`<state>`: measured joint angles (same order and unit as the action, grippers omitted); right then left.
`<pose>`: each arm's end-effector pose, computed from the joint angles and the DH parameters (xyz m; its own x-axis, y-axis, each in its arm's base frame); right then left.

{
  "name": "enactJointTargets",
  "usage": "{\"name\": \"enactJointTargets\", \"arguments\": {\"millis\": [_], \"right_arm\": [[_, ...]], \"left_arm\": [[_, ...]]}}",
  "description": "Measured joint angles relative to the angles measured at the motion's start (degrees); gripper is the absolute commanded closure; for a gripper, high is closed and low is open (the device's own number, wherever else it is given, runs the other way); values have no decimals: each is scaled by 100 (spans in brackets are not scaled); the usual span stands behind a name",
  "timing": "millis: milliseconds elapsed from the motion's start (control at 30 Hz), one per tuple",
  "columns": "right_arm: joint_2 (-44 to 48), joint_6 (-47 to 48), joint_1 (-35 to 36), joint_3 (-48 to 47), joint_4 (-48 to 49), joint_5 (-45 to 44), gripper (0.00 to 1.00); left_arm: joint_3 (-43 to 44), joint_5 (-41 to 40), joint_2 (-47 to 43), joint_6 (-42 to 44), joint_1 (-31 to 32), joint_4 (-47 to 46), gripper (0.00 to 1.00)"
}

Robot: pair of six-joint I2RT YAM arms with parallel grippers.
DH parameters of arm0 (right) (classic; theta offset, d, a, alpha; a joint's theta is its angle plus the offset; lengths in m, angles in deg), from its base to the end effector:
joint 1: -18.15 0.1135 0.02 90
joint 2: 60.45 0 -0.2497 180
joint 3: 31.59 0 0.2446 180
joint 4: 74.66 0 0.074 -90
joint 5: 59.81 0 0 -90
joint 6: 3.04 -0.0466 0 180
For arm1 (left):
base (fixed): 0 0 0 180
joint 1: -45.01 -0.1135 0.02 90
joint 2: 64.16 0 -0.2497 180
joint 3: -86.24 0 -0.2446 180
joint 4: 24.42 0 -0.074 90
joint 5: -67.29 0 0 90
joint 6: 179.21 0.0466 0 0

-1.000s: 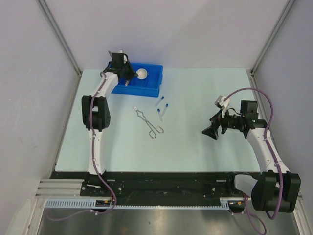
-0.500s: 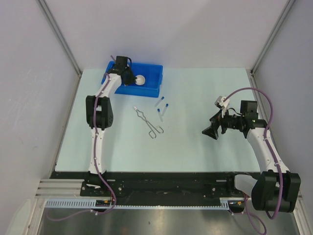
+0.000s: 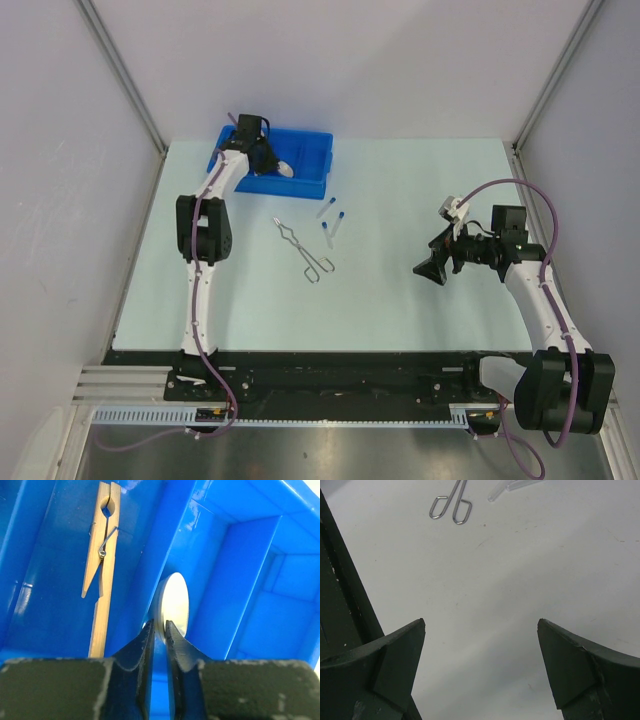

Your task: Organize the chemistry lab equipment

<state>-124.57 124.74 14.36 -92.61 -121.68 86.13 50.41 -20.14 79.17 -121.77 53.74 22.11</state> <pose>0.2215 0.0240 0.2481 -0.3032 -0.3238 -0.8962 -0.8588 0.5005 0.1097 0.5424 -0.0854 0.1799 -0.6944 -0.4373 -0.5715 -0.2268 0.8867 -0.4030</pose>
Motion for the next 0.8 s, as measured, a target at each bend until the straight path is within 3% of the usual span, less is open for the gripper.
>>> {"name": "enactJointTargets", "arguments": {"millis": [267,433,567,800], "right_arm": [[0,48,-35,0,-26,0,0],[7,103,-153,0,-81,4,0],[33,173,-282,0,-153,11,0],[232,212,-525,39,-245,114,0]], "left_arm": [[13,39,-7,22,4,2,62],[-79,105,-223,155,15,76,38],[-706,133,-883,286,13,-20,23],[-2463,260,-2780,496,-28,-699,4]]}}
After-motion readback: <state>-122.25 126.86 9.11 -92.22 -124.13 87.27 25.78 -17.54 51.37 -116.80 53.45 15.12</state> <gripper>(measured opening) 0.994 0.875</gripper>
